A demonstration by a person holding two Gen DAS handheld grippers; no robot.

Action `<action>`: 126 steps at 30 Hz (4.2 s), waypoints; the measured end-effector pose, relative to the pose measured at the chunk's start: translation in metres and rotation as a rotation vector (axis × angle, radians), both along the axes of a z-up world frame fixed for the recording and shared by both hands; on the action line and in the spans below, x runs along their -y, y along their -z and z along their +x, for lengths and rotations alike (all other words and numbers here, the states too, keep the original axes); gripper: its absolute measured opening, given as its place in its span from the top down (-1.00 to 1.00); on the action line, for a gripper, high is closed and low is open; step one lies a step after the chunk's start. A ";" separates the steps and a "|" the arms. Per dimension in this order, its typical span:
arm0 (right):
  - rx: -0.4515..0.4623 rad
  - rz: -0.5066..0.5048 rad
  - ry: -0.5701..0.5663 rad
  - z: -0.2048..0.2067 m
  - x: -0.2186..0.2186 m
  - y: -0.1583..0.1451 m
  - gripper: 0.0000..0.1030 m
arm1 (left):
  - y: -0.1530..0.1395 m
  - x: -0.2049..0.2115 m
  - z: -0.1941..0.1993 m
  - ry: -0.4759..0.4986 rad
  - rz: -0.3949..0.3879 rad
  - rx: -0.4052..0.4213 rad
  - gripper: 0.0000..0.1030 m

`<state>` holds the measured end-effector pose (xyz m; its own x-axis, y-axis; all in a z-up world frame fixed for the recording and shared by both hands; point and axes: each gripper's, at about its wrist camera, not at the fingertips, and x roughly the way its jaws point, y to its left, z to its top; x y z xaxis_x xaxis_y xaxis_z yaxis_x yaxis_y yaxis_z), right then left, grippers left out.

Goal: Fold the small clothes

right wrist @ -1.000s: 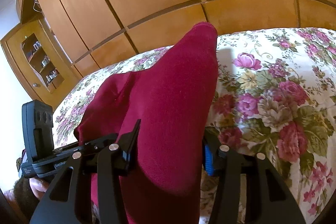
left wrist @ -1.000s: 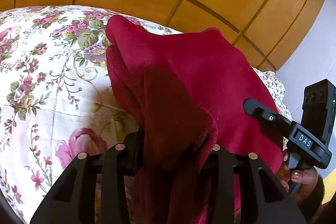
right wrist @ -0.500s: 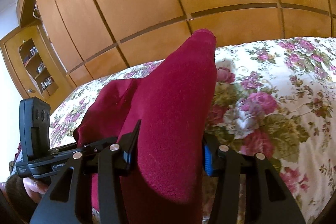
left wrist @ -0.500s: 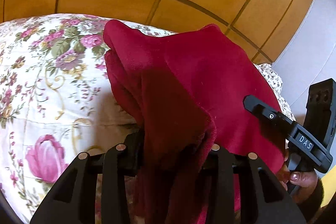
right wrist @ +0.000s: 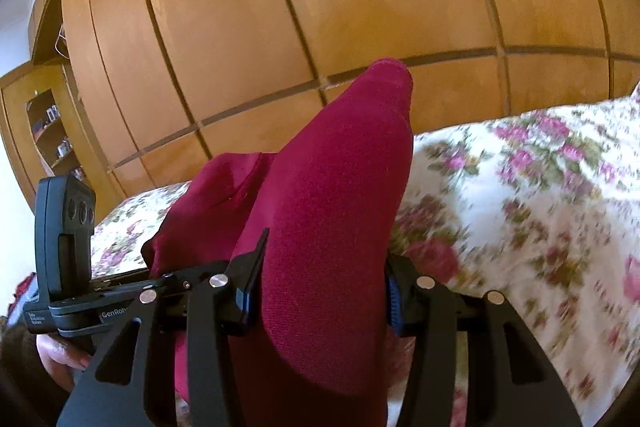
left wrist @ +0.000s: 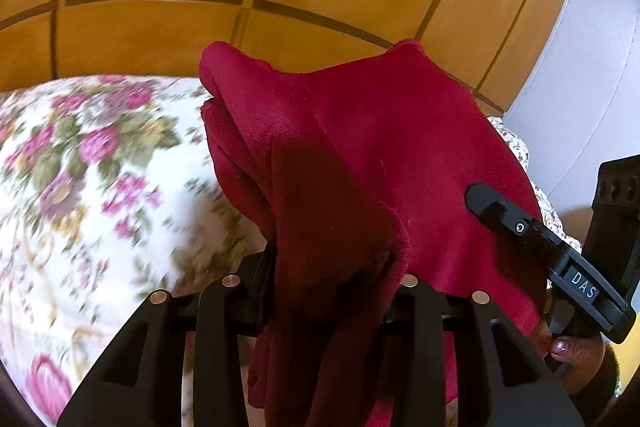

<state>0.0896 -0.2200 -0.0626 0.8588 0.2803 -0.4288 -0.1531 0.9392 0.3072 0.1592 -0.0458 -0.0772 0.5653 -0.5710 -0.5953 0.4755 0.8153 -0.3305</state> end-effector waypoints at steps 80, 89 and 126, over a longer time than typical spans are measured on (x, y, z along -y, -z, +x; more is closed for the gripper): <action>-0.258 0.171 0.352 0.021 0.113 0.060 -0.91 | 0.012 0.069 0.054 -0.125 0.141 0.086 -0.65; -0.283 0.007 0.368 -0.004 0.081 0.031 -0.96 | 0.009 0.046 -0.006 -0.256 0.194 0.114 -0.93; -0.257 -0.121 0.381 -0.052 0.044 -0.005 -0.96 | -0.021 0.038 -0.073 -0.438 0.356 0.172 -0.93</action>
<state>0.0375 -0.2638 -0.0578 0.7524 -0.0997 -0.6511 0.2762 0.9451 0.1744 0.0867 -0.0837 -0.0567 0.8085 -0.0447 -0.5867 0.0924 0.9944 0.0516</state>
